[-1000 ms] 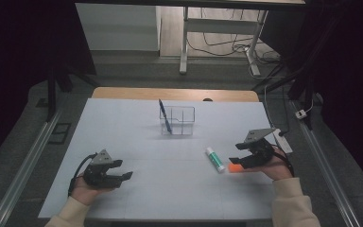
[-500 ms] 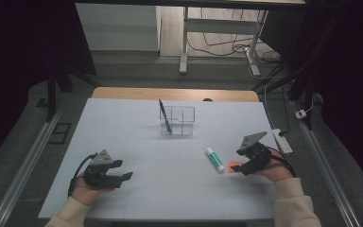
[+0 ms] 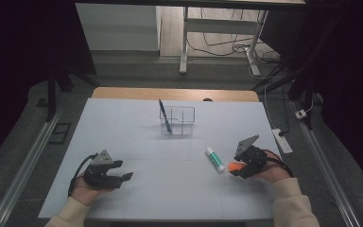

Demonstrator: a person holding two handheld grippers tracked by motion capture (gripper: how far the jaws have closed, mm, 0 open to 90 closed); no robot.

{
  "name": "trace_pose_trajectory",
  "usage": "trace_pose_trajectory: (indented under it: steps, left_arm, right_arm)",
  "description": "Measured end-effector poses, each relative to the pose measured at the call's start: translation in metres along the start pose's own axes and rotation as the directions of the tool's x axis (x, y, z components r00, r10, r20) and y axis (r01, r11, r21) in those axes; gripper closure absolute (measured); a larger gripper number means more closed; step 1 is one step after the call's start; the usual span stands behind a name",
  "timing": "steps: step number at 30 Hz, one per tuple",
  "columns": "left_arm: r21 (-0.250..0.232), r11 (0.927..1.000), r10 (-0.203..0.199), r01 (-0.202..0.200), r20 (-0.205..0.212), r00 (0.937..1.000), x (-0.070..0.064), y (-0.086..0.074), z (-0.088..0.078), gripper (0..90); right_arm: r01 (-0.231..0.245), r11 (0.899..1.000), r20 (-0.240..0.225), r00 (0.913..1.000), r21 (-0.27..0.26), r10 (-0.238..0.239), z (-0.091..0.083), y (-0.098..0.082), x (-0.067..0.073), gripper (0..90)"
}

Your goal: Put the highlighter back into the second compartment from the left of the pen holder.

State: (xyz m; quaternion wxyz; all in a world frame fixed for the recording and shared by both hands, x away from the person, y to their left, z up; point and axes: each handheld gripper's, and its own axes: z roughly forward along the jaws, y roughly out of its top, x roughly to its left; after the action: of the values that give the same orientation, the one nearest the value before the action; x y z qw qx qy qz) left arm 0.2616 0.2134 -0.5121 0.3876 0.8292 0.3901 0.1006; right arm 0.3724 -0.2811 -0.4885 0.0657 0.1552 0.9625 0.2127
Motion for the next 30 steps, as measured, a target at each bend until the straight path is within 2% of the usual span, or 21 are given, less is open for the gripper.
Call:
trace_pose_trajectory:
  steps: [5, 9, 13, 17, 25, 28, 30]
  left_arm:
    - [0.002, 1.0, -0.001, 0.001, 0.001, 1.0, 0.0, -0.0001, 0.0002, 33.4]
    - [0.002, 1.0, 0.002, -0.002, 0.003, 1.0, -0.0001, -0.0002, 0.0, 33.4]
    - [0.006, 1.0, 0.002, -0.002, 0.004, 1.0, -0.0003, -0.0002, 0.0004, 33.3]
    - [0.009, 0.9999, 0.01, -0.01, 0.011, 0.9999, -0.0007, -0.0002, 0.0007, 33.6]
    - [0.015, 0.9998, 0.015, -0.015, 0.015, 0.9998, -0.0013, -0.0001, 0.0009, 33.5]
    - [0.016, 0.9998, 0.014, -0.015, 0.014, 0.9998, -0.0011, -0.0001, 0.001, 33.4]
    - [0.013, 0.9998, 0.012, -0.012, 0.014, 0.9998, -0.0014, -0.0001, 0.001, 33.4]
  right_arm:
    - [0.018, 1.0, -0.003, 0.9998, 0.026, -0.017, 0.004, 0.0001, 0.0005, 42.8]
    - [0.035, 0.998, 0.015, 0.9993, 0.052, -0.036, 0.0069, -0.001, -0.0002, 47.5]
    - [0.043, 0.998, -0.001, 0.9991, 0.043, -0.043, 0.0066, -0.0023, -0.0007, 51.5]
    - [0.058, 0.998, -0.044, 0.9974, 0.02, -0.057, 0.0065, -0.005, -0.0007, 63.6]
    - [0.086, 0.996, -0.045, 0.9954, 0.014, -0.085, 0.0053, -0.0059, -0.0005, 64.3]
    - [0.077, 0.997, -0.034, 0.9966, 0.024, -0.076, 0.0033, -0.0054, -0.0001, 64.4]
    - [0.061, 0.998, -0.02, 0.9979, 0.007, -0.061, 0.0001, -0.0052, -0.0012, 64.4]
